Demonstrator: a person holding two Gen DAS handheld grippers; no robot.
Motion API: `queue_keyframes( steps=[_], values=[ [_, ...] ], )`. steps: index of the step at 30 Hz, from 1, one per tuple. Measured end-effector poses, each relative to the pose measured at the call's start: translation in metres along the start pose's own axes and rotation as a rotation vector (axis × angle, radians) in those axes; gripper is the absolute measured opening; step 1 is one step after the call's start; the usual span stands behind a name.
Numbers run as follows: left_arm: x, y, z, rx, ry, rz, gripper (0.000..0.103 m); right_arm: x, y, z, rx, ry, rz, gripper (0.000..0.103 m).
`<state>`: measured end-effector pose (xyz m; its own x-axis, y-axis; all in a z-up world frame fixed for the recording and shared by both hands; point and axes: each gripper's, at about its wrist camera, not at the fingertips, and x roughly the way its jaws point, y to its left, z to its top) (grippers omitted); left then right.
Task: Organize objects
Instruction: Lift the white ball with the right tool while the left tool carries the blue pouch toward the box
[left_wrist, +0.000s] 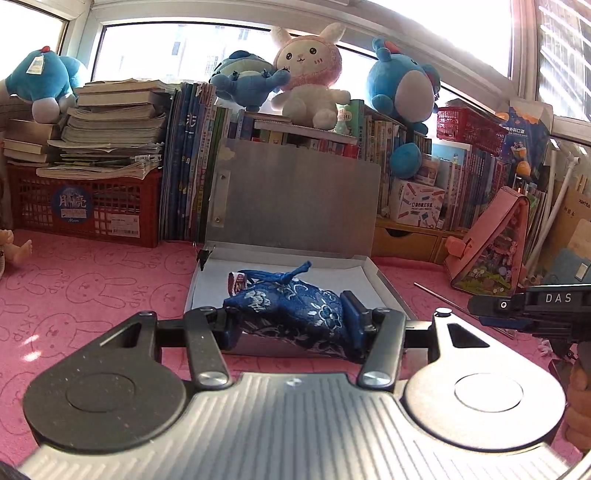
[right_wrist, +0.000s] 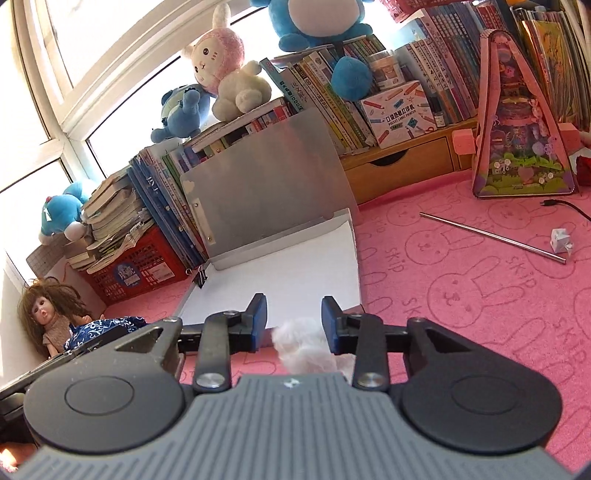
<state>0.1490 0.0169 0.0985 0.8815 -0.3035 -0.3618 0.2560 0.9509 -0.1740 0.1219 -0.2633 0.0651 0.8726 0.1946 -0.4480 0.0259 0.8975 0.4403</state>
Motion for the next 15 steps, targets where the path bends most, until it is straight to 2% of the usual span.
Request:
queue_keyframes(
  steps=[1,4,5,8,11,15],
  values=[
    [0.005,0.001,0.002,0.0,0.003,0.007,0.059,0.008,-0.004,0.002,0.01,0.014,-0.009,0.033],
    [0.019,0.002,0.002,-0.006,0.025,0.029,0.059,0.03,-0.016,-0.002,0.038,0.096,0.0,0.035],
    [0.021,0.003,-0.001,-0.002,0.029,0.028,0.059,0.031,-0.02,-0.008,0.049,0.096,-0.009,0.05],
    [0.028,0.002,-0.01,0.02,0.048,0.034,0.059,0.035,-0.02,-0.025,-0.007,0.086,-0.043,0.077],
    [0.034,0.006,-0.016,0.01,0.071,0.038,0.059,0.039,-0.008,-0.038,-0.098,0.094,-0.007,0.091],
    [0.041,0.011,-0.018,-0.008,0.076,0.049,0.059,0.051,0.025,-0.056,-0.333,0.108,-0.013,0.099]
  ],
)
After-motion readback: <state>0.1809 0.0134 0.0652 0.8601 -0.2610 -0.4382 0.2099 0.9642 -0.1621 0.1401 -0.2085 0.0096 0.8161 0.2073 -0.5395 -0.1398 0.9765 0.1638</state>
